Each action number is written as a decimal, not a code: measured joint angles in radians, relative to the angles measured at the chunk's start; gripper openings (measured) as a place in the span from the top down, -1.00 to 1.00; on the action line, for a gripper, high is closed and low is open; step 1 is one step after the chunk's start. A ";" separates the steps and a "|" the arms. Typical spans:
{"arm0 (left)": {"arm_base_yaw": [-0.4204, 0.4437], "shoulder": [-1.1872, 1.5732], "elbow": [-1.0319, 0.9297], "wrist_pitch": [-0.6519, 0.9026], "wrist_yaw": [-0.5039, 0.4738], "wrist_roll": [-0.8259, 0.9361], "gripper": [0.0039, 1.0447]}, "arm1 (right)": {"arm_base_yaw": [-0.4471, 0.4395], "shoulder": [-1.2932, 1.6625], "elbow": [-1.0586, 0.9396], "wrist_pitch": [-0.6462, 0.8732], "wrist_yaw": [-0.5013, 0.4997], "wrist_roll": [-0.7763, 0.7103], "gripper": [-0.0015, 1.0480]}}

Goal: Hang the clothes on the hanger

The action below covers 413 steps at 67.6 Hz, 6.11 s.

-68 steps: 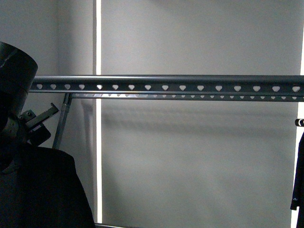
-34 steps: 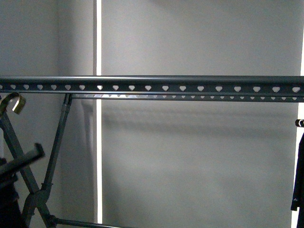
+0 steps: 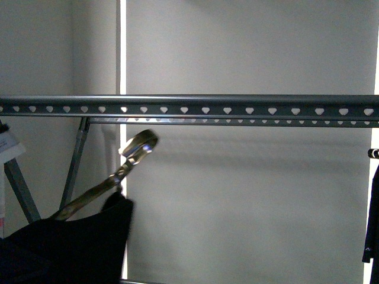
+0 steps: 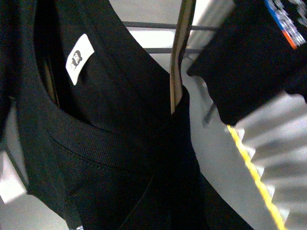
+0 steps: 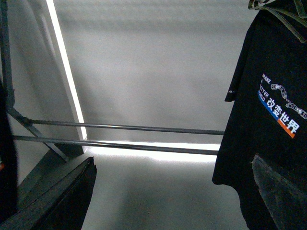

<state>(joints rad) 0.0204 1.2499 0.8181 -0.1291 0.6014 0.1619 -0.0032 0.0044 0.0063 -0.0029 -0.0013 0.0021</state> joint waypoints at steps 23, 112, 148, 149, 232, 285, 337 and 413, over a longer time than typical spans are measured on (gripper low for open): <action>0.008 0.172 0.371 -0.336 0.147 1.151 0.92 | 0.000 0.000 0.000 0.000 0.000 0.000 -0.86; -0.269 0.403 0.647 0.072 0.055 1.596 0.92 | -0.004 0.004 0.001 -0.004 -0.021 0.004 -0.86; -0.267 0.404 0.647 0.072 0.051 1.597 0.92 | -0.357 0.738 0.380 0.560 -0.859 -0.660 -0.86; -0.267 0.404 0.647 0.072 0.051 1.597 0.92 | -0.355 0.753 0.390 0.568 -0.873 -0.680 -0.86; -0.269 0.404 0.647 0.072 0.052 1.596 0.92 | -0.105 1.536 1.209 0.182 -0.600 -1.510 -0.55; -0.269 0.401 0.658 0.078 0.056 1.574 -0.29 | -0.161 1.540 1.224 0.060 -0.615 -1.492 0.82; -0.132 0.459 0.732 0.526 -0.529 -0.145 -0.88 | -0.399 1.395 1.127 -0.529 -0.869 -0.651 0.83; -0.025 -0.290 -0.465 0.732 -0.608 -0.164 0.94 | -0.210 1.816 1.764 -0.538 -0.452 0.174 0.83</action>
<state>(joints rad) -0.0044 0.9600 0.3534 0.6025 -0.0063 -0.0025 -0.2134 1.8202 1.7702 -0.5411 -0.4534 0.1757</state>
